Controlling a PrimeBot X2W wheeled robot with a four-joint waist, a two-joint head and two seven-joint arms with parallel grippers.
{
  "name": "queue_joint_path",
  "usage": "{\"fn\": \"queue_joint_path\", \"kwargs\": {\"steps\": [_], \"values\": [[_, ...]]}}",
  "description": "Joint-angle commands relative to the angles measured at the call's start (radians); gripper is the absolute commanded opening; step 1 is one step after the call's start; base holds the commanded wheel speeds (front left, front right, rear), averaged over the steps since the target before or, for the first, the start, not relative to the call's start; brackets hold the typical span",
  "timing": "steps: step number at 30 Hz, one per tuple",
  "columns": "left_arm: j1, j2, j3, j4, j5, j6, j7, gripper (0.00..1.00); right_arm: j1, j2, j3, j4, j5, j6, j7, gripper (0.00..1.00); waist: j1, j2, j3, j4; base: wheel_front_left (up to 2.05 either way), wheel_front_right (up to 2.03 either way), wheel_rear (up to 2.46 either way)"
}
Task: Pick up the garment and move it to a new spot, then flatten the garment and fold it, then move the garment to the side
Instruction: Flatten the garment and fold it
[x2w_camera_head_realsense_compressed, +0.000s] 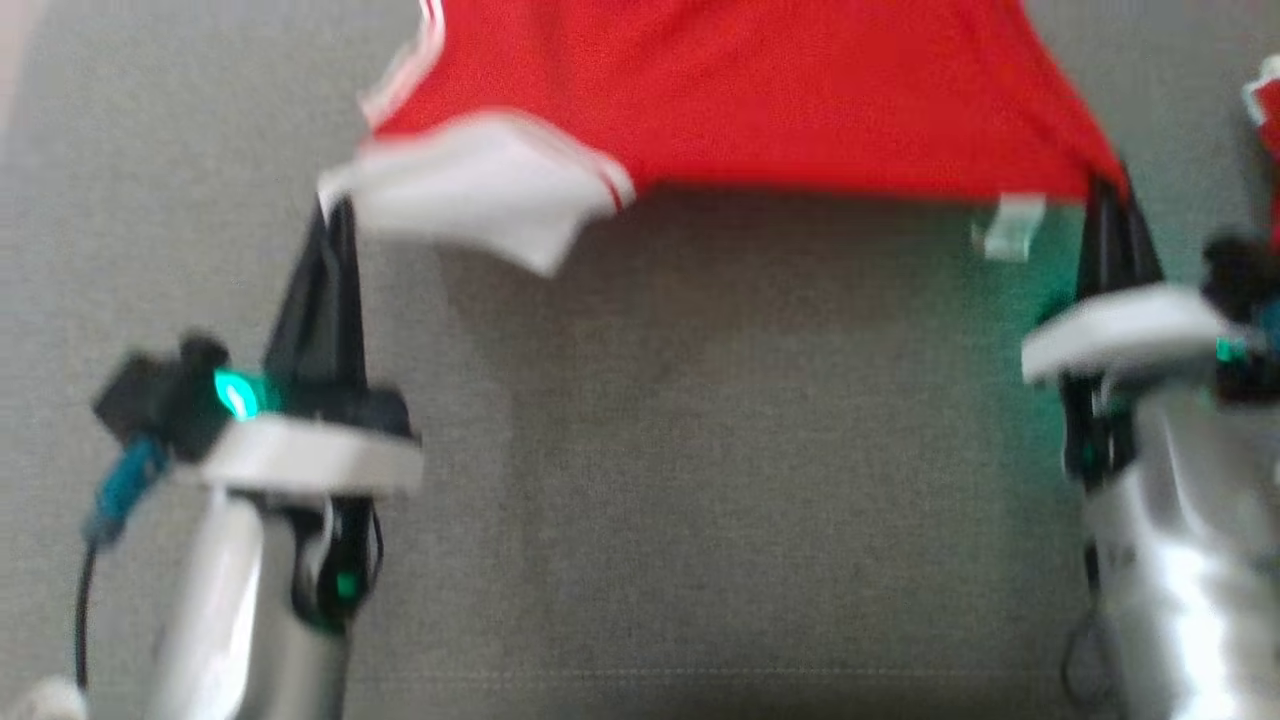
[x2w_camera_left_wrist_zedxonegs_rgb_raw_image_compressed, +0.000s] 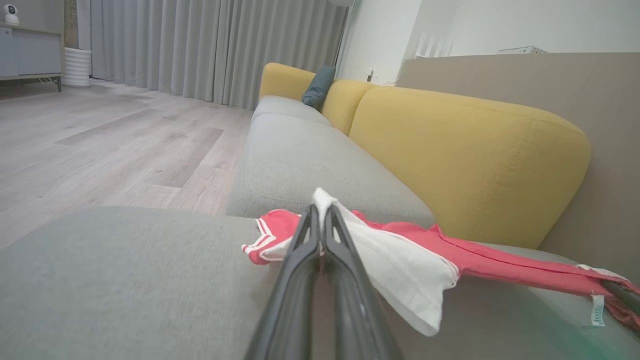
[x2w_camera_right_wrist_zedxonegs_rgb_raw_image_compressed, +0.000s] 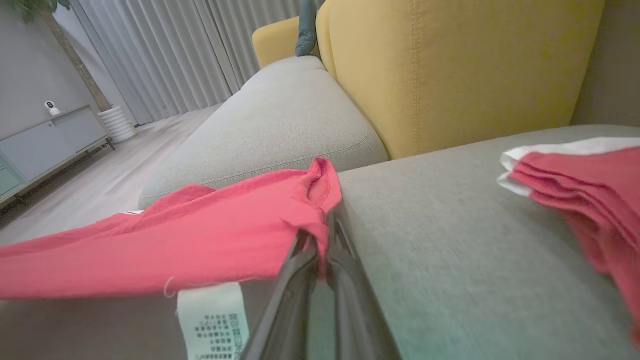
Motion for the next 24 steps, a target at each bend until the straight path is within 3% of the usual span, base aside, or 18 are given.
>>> {"fn": "queue_joint_path", "kwargs": {"steps": [1, 9, 16, 24], "values": [[0.045, 0.007, 0.033, -0.06, -0.015, -0.002, -0.006, 0.0, 0.07, 0.008, 0.022, -0.077, 0.02, 0.007, -0.011, 0.0, 0.0001, 0.0, -0.073, 0.011, 0.0, 0.0, 0.0], [0.347, 0.001, 0.002, -0.201, -0.06, 0.035, -0.006, 0.0, 0.432, 0.012, 0.013, -0.356, 0.063, 0.007, 0.026, 0.0, 0.0001, 0.0, -0.187, 0.012, 0.0, 0.0, 0.0], [0.55, 0.0, -0.016, -0.32, -0.073, 0.077, -0.006, 0.0, 0.696, 0.018, -0.017, -0.609, 0.076, 0.007, 0.133, 0.0, 0.0001, 0.0, -0.199, 0.012, 0.0, 0.0, 0.0], [0.556, 0.0, -0.051, -0.259, -0.093, 0.078, -0.006, 0.0, 0.758, 0.019, -0.006, -0.648, 0.131, 0.007, 0.195, 0.0, 0.0001, 0.0, -0.174, 0.005, 0.0, 0.0, 0.0]]}}
